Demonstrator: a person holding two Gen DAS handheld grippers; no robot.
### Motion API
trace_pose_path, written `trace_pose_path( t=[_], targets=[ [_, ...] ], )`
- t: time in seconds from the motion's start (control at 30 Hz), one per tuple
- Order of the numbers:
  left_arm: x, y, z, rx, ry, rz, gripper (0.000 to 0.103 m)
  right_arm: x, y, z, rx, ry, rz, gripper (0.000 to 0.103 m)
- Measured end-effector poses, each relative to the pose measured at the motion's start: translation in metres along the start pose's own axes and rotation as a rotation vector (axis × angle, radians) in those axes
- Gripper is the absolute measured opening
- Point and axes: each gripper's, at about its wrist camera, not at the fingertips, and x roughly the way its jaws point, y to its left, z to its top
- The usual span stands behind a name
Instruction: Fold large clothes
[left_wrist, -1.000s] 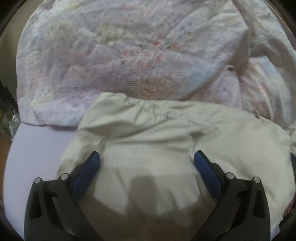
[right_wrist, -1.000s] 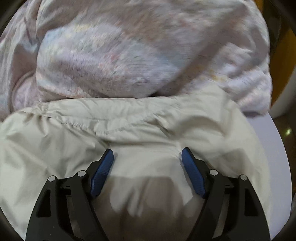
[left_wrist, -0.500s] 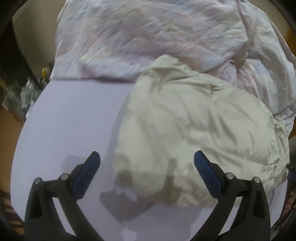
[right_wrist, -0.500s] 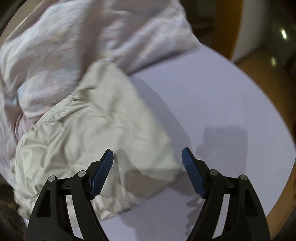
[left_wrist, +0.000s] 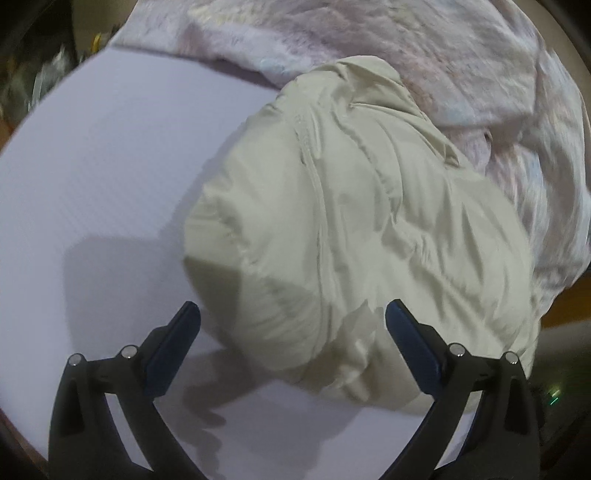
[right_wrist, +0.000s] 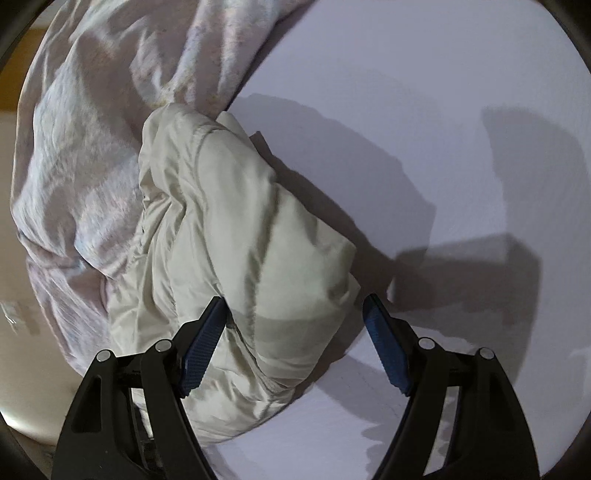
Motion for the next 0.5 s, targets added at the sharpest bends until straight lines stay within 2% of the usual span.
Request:
trace_pose_path(
  t=[0.33, 0.47, 0.5],
  targets=[
    [0.016, 0.009, 0.008, -0.128, 0.015, -0.047, 0.092, 0.000, 0.003, 0.000, 0.027, -0.002, 0.061, 0.077],
    [0.018, 0.008, 0.014, -0.155, 0.005, -0.065, 0.085, 0.007, 0.008, 0.001, 0.040, 0.009, 0.062, 0.066],
    [0.018, 0.007, 0.015, -0.164, 0.005, -0.079, 0.080, 0.009, 0.008, 0.001, 0.048, 0.007, 0.059, 0.063]
  ],
)
